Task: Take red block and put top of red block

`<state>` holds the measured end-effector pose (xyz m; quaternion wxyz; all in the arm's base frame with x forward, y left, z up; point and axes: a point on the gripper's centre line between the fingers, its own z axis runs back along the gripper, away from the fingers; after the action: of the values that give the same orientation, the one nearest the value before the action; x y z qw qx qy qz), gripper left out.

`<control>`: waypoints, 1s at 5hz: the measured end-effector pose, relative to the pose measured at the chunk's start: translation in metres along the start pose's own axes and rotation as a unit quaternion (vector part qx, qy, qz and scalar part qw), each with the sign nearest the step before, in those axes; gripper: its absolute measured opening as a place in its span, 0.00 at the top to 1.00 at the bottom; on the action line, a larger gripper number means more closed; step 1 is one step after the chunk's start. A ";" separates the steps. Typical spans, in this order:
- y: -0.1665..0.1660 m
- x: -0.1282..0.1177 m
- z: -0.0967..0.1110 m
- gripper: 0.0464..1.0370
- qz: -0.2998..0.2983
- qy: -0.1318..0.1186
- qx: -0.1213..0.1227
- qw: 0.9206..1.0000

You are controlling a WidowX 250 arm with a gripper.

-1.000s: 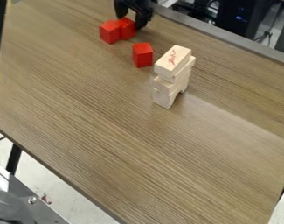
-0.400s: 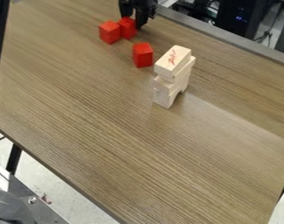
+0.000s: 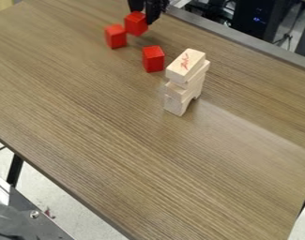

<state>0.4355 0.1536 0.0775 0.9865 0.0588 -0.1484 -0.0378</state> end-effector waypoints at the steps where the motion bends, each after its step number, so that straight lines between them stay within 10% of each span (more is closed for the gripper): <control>1: -0.011 -0.015 0.015 0.52 -0.022 -0.003 -0.011 1.000; 5: -0.044 -0.053 0.029 0.52 -0.129 -0.013 -0.025 0.991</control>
<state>0.3738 0.1120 0.0845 0.9726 0.0527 -0.1513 -0.1687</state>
